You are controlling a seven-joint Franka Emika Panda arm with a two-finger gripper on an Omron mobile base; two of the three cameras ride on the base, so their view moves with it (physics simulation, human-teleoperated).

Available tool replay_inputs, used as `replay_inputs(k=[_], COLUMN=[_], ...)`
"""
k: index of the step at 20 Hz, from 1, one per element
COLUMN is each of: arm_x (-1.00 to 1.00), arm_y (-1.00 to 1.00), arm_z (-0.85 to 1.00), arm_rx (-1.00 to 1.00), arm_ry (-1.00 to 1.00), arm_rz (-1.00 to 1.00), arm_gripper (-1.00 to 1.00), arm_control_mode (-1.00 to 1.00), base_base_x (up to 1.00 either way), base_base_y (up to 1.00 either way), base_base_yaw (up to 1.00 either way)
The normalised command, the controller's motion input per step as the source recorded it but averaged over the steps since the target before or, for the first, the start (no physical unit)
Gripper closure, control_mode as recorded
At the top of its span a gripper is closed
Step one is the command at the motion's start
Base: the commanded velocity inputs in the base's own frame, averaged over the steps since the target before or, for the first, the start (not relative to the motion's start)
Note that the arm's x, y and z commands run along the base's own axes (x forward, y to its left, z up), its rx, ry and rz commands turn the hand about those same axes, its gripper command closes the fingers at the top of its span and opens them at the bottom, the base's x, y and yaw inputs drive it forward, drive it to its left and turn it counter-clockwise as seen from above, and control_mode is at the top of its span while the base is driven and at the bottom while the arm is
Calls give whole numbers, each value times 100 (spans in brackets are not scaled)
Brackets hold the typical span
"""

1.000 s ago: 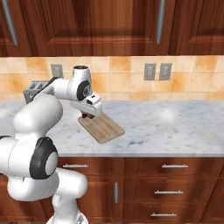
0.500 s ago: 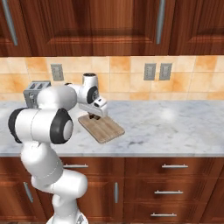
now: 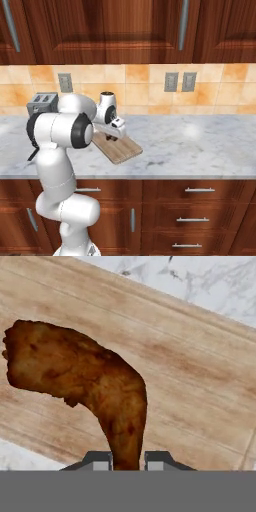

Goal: Retrieve the chicken drumstick from the fridge and place it on the cutting board.

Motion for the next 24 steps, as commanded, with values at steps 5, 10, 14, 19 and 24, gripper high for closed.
replay_inputs(k=[5,10,14,19,24], arm_x=[18,3,0,-25,-77], arm_y=[1,8,5,0,0], arm_z=[-45,-29,-11,36,59], arm_rx=[0,3,1,-1,-2], arm_ry=[0,1,1,-9,-14], arm_rz=[0,0,0,-2,-8], arm_gripper=[100,-100,-100,-100,-100], arm_control_mode=[-100,-100,-100,-100,-100], base_base_x=[0,0,0,0,0], base_base_y=[0,0,0,0,0], base_base_yaw=[0,0,0,0,0])
